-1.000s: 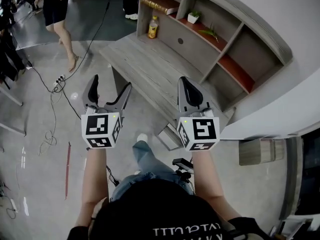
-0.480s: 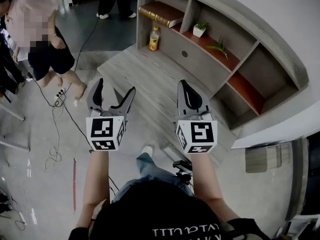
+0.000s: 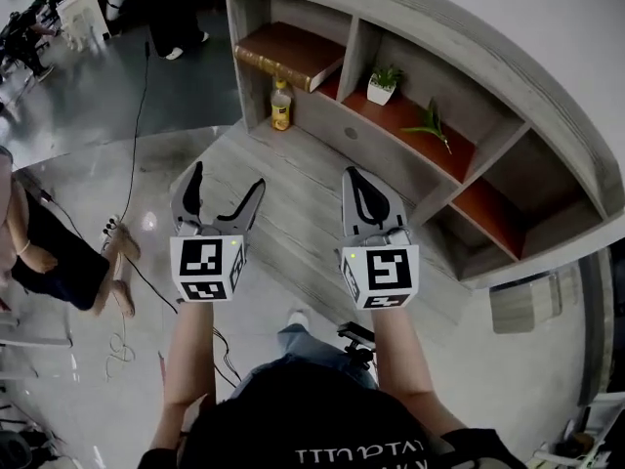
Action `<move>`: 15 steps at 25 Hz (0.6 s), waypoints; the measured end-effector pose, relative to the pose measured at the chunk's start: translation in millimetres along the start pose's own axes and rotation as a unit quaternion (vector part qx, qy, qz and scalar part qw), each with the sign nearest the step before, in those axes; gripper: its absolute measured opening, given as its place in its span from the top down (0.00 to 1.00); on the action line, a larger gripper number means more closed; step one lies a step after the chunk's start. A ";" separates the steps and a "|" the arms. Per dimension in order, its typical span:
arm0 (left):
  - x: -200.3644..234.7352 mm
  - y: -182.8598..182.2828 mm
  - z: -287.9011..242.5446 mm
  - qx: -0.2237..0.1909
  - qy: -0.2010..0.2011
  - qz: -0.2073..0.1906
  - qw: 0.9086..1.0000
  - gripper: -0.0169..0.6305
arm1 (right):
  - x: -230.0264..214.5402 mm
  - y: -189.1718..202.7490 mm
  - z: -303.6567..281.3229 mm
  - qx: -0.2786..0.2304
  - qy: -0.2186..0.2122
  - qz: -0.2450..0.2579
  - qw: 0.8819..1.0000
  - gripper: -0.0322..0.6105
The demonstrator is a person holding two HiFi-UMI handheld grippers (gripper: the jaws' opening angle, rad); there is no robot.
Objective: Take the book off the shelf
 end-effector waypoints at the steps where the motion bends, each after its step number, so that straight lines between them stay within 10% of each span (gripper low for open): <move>1: 2.5 1.3 -9.2 -0.001 0.003 0.000 1.000 0.29 | -3.2 0.5 -8.2 0.001 0.002 0.000 1.000 0.93; 15: 20.7 9.2 -89.4 -0.024 0.041 -0.023 0.999 0.29 | -24.8 9.1 -51.9 0.017 0.039 0.007 0.999 0.93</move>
Point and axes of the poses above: the fingertips, and each gripper's own axes: z backward along the fingers, x to its left, y out of its underside, the point moved 4 cm from there along z, backward along the fingers, and after that the axes turned 14 degrees about -z, right-handed, at the moved point
